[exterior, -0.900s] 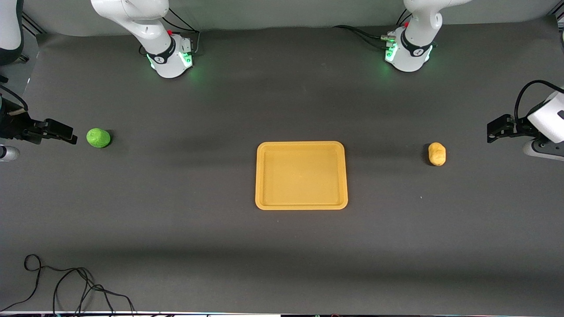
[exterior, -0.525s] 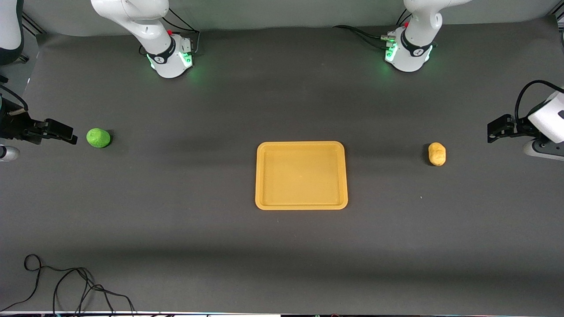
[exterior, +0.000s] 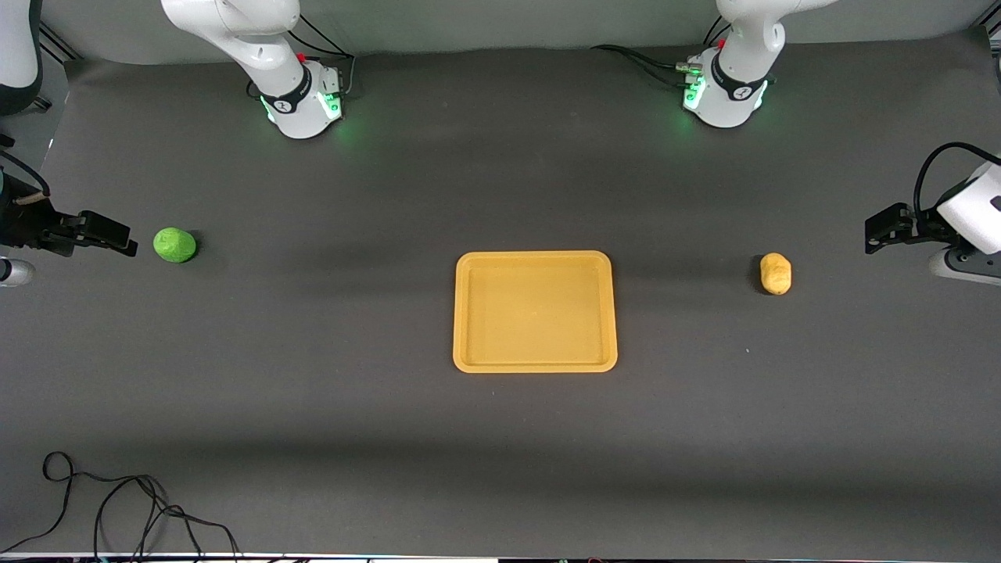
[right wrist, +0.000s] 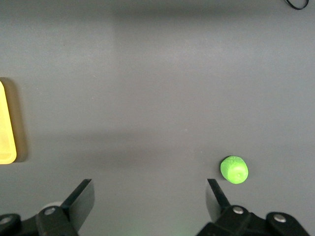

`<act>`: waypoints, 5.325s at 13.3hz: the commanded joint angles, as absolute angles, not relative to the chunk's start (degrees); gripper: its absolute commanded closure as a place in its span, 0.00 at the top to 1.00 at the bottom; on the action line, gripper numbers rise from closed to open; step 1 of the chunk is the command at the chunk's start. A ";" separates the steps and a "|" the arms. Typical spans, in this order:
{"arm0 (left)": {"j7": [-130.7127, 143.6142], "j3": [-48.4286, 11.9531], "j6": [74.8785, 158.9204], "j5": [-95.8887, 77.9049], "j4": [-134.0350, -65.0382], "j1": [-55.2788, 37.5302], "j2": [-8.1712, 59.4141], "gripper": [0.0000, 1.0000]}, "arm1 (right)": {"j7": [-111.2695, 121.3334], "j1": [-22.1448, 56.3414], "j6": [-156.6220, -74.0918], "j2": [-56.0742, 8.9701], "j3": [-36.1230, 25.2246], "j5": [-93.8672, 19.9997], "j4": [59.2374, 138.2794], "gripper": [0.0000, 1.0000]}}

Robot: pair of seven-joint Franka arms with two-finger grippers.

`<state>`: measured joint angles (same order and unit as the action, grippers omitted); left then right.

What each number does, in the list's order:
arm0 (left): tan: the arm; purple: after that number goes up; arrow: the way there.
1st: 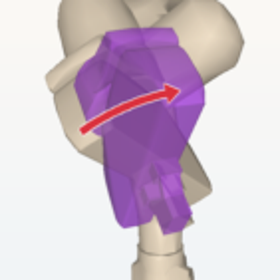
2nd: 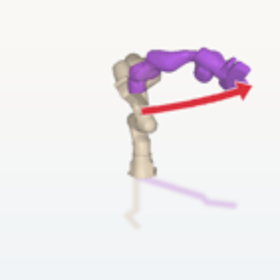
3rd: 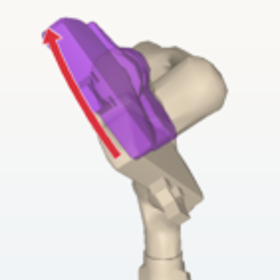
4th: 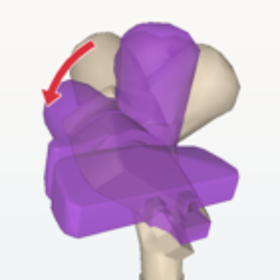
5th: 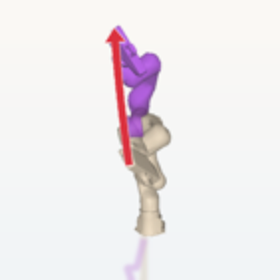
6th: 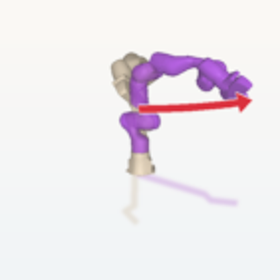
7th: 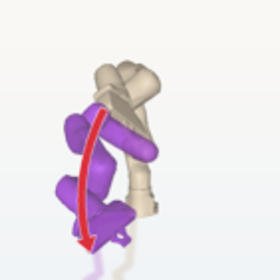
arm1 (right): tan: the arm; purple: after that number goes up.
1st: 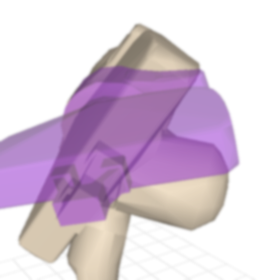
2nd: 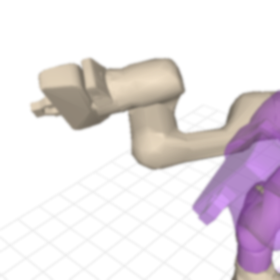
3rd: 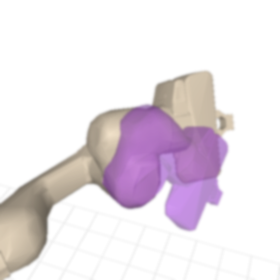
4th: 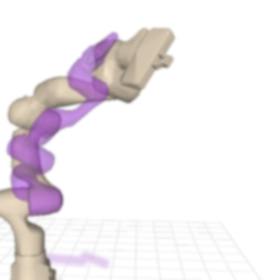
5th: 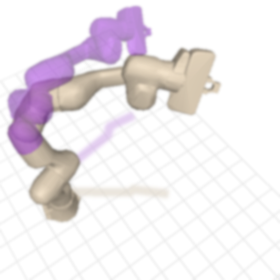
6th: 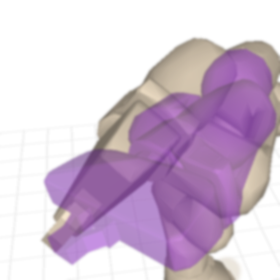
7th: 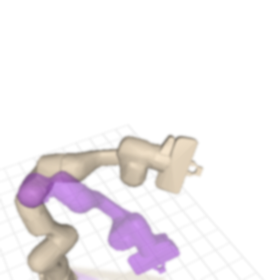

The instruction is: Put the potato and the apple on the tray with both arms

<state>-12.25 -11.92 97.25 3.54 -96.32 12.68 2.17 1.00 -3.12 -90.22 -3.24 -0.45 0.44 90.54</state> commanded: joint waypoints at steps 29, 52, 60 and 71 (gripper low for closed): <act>-8.55 -13.87 128.78 3.25 -127.28 16.18 15.83 0.01 | 23.54 -3.08 -100.54 9.03 -17.90 0.61 109.04 1.00; 36.56 -22.06 130.35 8.79 -101.78 -12.31 34.81 1.00 | 36.21 -0.36 -150.28 -4.64 -31.90 -4.38 145.46 1.00; 17.54 -22.06 116.83 8.61 -95.71 5.59 18.56 1.00 | 48.08 0.18 -154.69 -14.24 -31.55 -17.40 144.84 1.00; -7.64 -20.65 99.41 5.20 -94.14 18.81 4.75 1.00 | 45.37 2.99 -134.24 -13.19 -31.82 -12.95 126.69 0.29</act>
